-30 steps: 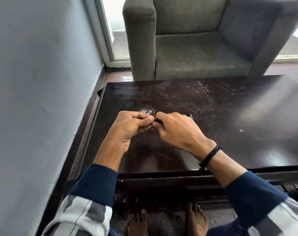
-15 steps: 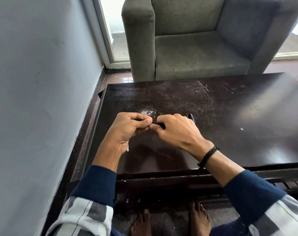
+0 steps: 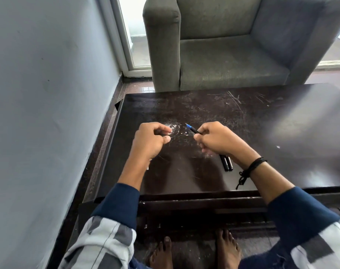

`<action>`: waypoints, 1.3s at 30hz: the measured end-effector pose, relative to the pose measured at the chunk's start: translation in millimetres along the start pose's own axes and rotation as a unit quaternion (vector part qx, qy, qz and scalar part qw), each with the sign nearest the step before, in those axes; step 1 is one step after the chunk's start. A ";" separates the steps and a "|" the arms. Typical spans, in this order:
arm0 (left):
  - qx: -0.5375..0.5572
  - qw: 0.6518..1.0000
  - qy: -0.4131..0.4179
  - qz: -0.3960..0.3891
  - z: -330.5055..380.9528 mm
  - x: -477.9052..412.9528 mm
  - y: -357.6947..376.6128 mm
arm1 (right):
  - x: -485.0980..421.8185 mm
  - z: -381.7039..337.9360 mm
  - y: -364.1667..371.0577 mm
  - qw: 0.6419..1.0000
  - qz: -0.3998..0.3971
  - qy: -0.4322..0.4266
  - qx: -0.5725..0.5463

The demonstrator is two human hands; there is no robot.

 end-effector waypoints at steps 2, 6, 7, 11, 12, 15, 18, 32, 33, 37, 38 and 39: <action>-0.066 0.997 0.022 -0.020 5.5 1.8 13.7 | 2.1 -0.6 2.8 0.990 -0.016 0.034 -0.137; -0.147 0.986 0.041 -0.073 7.8 8.8 37.3 | 8.1 0.5 1.8 0.953 -0.019 0.090 -0.290; -0.158 0.983 0.046 -0.077 7.0 9.7 40.5 | 8.4 2.4 0.4 0.946 -0.014 0.098 -0.310; -0.233 0.967 0.060 -0.090 4.0 11.5 48.0 | 7.6 12.0 -2.4 0.939 0.002 0.116 -0.323; -0.254 0.961 0.063 -0.094 4.6 11.8 50.2 | 7.2 13.7 -3.3 0.936 0.006 0.120 -0.330; -0.278 0.953 0.060 -0.107 2.0 10.2 55.2 | 7.1 16.1 -2.3 0.921 0.005 0.138 -0.363; -0.298 0.947 0.070 -0.100 4.9 9.1 53.3 | 7.6 16.1 -0.4 0.902 0.001 0.144 -0.406; 0.050 0.995 0.067 -0.060 28.7 6.0 32.8 | 12.3 -4.3 11.6 0.836 -0.066 0.088 -0.537; 0.035 0.995 0.074 -0.054 28.4 4.6 30.4 | 11.8 -3.7 11.7 0.839 -0.058 0.091 -0.533; -0.005 0.994 0.075 -0.078 26.3 4.3 30.9 | 8.4 2.5 7.8 0.837 -0.018 0.093 -0.539; -0.007 0.994 0.072 -0.087 26.8 5.5 32.8 | 7.7 3.4 8.1 0.837 -0.011 0.090 -0.539; -0.006 0.993 0.070 -0.094 27.1 6.6 34.8 | 7.4 4.1 8.6 0.839 -0.005 0.087 -0.537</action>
Point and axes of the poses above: each hand's wrist, its own x-axis away from the middle knuckle, its own y-axis out of the palm, z = x × y, the point moved 9 cm from there along -x, towards the middle knuckle, and after that the axes turned 6 degrees about y, right-handed, at the moved point
